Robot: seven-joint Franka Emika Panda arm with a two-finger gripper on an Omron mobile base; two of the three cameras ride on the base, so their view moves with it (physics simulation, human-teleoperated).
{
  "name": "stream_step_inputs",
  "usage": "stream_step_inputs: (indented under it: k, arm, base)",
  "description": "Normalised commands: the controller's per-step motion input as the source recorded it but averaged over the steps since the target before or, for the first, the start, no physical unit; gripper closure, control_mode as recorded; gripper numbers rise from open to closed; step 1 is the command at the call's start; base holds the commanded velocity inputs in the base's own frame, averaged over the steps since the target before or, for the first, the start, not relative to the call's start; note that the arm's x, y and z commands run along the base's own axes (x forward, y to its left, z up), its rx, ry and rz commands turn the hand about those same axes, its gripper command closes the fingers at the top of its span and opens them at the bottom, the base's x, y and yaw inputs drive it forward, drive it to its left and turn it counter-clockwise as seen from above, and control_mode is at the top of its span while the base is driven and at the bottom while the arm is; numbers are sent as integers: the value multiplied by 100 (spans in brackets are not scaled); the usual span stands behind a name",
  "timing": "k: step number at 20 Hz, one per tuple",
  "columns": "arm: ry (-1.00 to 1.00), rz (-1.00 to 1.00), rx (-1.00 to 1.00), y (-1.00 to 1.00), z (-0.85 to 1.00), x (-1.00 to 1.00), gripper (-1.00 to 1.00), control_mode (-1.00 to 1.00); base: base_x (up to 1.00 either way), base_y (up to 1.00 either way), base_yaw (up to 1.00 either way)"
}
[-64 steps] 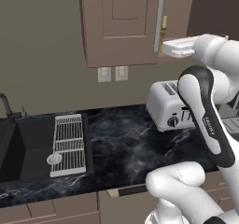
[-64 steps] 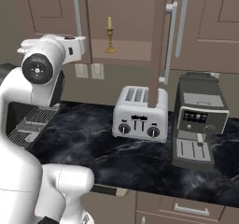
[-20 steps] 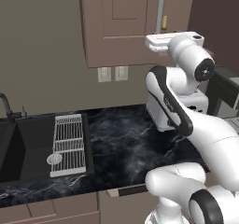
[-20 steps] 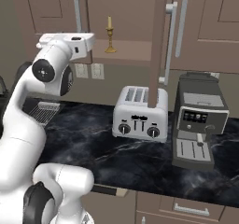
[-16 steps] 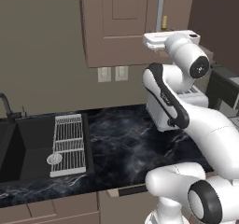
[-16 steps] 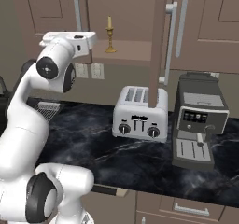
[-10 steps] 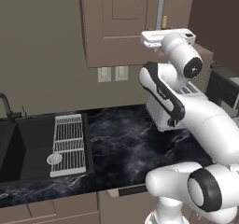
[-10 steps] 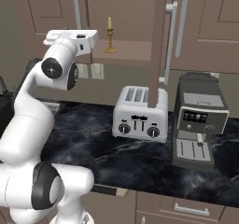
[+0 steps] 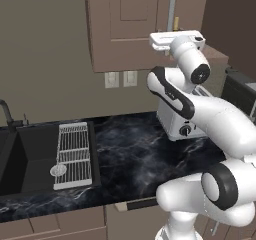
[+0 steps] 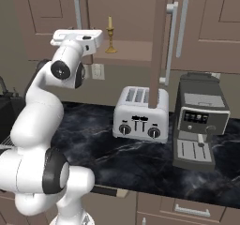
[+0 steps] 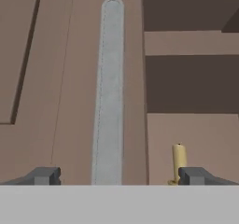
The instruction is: Get the candle and the beer from the cabinet and move them to the dining counter.
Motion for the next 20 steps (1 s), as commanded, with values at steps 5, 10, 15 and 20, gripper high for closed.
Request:
stream_step_inputs:
  k: [5, 10, 15, 20]
  arm:
    - [0, 0, 3, -12, 0, 33, -100, -100]
    - [0, 0, 1, -4, 0, 13, -100, -100]
    - [0, 0, 0, 0, 0, 1, -100, -100]
    - [0, 0, 0, 0, 0, 0, 100, -100]
  base:
    - [0, 0, 0]
    - [0, 0, 0]
    - [0, 0, 0]
    - [0, 0, 0]
